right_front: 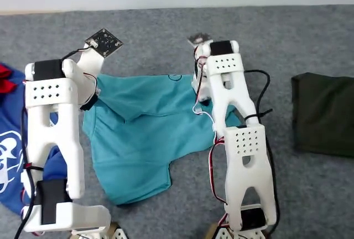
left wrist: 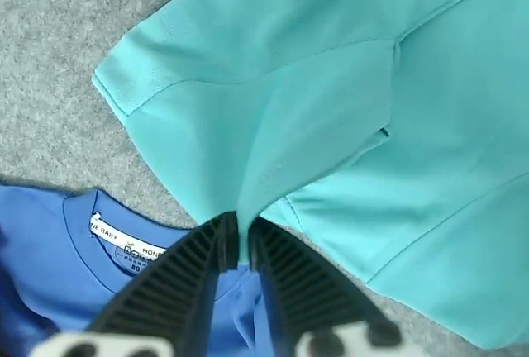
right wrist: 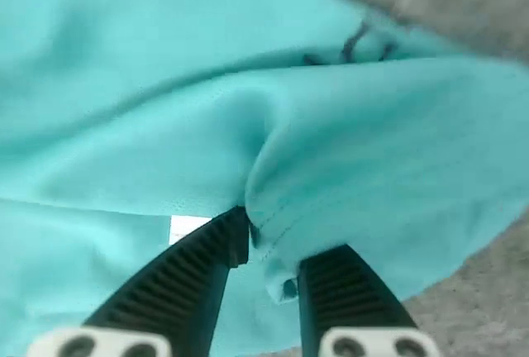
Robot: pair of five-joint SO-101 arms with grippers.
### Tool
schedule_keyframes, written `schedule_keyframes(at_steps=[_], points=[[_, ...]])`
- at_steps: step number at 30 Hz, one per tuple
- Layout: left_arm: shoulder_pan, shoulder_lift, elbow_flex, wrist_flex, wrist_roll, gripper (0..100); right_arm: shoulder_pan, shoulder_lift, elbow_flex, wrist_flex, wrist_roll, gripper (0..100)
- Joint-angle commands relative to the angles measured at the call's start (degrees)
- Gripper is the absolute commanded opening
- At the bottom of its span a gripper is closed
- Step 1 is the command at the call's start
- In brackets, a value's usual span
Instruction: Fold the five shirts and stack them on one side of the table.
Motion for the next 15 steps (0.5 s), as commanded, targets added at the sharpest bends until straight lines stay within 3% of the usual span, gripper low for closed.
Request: schedule_keyframes(at_steps=[1,15], points=[[0.0,-3.0,-0.3,-1.0,0.4,0,2.5,-2.7,1.8,2.3,-0.1,9.5],[0.2,-2.9,-0.3,-1.8,0.4,0,4.8,-2.7,2.5,2.2,0.2,8.7]])
